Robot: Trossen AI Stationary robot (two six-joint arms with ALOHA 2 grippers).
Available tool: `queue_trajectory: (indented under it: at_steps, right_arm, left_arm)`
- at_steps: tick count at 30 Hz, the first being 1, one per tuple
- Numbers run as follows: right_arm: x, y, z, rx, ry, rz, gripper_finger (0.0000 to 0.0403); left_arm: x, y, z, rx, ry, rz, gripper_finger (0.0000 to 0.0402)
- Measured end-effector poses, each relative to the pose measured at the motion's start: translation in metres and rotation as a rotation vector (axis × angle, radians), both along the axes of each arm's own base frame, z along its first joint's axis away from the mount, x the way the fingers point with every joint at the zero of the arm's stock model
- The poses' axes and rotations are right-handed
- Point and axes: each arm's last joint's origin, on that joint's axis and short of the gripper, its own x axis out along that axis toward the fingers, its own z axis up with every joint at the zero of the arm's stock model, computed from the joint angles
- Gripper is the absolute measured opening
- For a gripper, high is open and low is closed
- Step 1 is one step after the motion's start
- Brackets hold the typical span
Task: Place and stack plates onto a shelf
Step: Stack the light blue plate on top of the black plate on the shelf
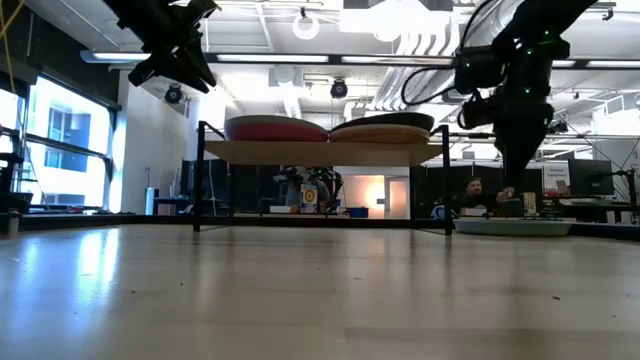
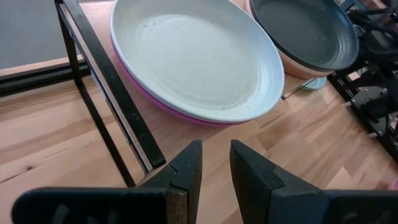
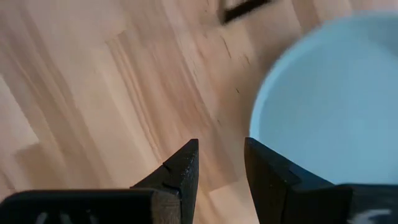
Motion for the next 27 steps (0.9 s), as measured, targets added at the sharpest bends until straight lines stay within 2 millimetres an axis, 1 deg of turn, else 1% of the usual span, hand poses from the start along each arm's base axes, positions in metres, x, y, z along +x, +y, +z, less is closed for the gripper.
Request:
queue_trajectory:
  at_steps: [4, 9, 12, 16, 21, 25, 27]
  right_arm:
    - [0.006, 0.007, 0.0, -0.078, 0.028, 0.167, 0.0108]
    - [0.01, 0.013, 0.0, -0.239, 0.144, 0.384, 0.0108]
    - [0.01, 0.012, 0.0, -0.264, 0.159, 0.466, 0.0108]
    - [0.01, 0.012, 0.0, -0.259, 0.151, 0.533, 0.0106]
    - [0.011, 0.013, -0.002, -0.234, 0.126, 0.608, 0.0091]
    - [0.005, 0.018, -0.018, -0.194, 0.156, 0.615, 0.0082]
    - [0.001, 0.019, -0.025, -0.186, 0.188, 0.592, 0.0081]
  left_arm:
    - [0.0, 0.0, 0.0, 0.0, 0.0, 0.0, 0.0072]
    - [0.0, 0.0, 0.0, -0.001, -0.001, 0.001, 0.0072]
    - [0.0, 0.0, 0.0, -0.001, -0.001, 0.001, 0.0072]
    - [0.0, 0.0, 0.0, 0.0, -0.001, 0.002, 0.0072]
    - [0.0, 0.0, 0.0, 0.004, 0.001, 0.008, 0.0072]
    - [0.0, 0.0, 0.0, 0.003, 0.001, 0.008, 0.0072]
    - [0.0, 0.0, 0.0, 0.003, 0.001, 0.009, 0.0072]
